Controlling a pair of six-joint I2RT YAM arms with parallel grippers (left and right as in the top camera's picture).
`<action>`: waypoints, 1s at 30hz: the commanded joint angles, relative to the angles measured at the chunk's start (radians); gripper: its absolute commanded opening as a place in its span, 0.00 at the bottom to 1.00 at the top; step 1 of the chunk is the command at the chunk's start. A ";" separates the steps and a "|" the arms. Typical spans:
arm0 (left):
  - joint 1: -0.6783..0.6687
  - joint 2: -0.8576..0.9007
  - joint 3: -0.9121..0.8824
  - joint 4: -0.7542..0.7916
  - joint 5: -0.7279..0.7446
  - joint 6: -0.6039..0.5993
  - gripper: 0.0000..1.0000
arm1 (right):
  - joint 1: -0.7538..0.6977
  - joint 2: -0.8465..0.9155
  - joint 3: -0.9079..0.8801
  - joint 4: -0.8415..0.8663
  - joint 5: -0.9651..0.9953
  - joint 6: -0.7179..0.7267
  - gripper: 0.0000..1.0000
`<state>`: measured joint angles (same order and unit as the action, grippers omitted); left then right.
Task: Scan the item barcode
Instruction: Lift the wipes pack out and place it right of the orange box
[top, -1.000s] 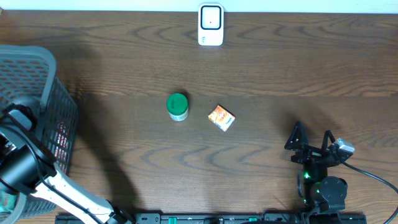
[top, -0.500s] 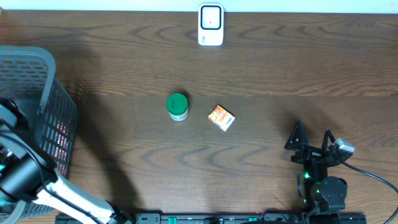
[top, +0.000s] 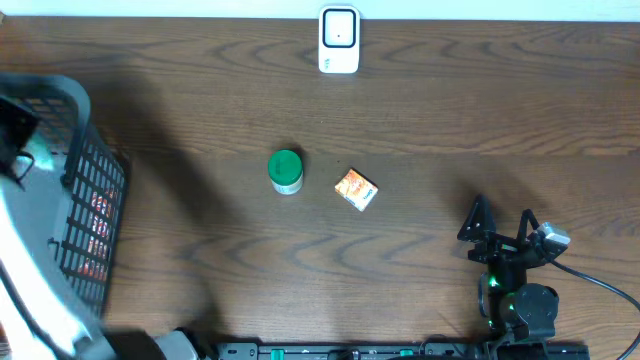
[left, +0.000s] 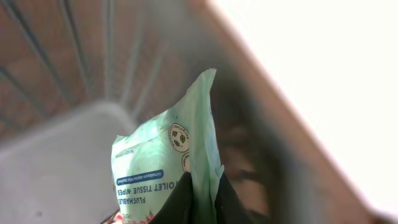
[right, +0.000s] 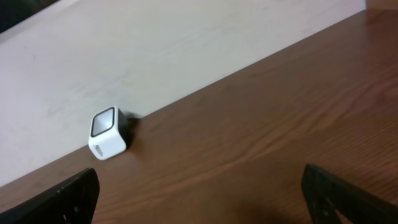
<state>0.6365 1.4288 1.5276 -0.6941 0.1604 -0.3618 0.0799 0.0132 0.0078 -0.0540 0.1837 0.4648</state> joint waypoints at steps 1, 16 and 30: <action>-0.013 -0.175 0.027 -0.008 0.078 0.009 0.07 | 0.006 0.000 -0.002 -0.002 0.006 0.010 0.99; -0.644 -0.224 -0.021 0.043 0.735 0.030 0.07 | 0.006 0.000 -0.002 -0.002 0.006 0.009 0.99; -1.178 0.407 -0.037 0.526 1.053 0.075 0.07 | 0.006 0.000 -0.002 -0.002 0.006 0.009 0.99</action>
<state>-0.5186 1.7470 1.4860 -0.2123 1.0733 -0.2859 0.0799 0.0135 0.0078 -0.0540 0.1841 0.4648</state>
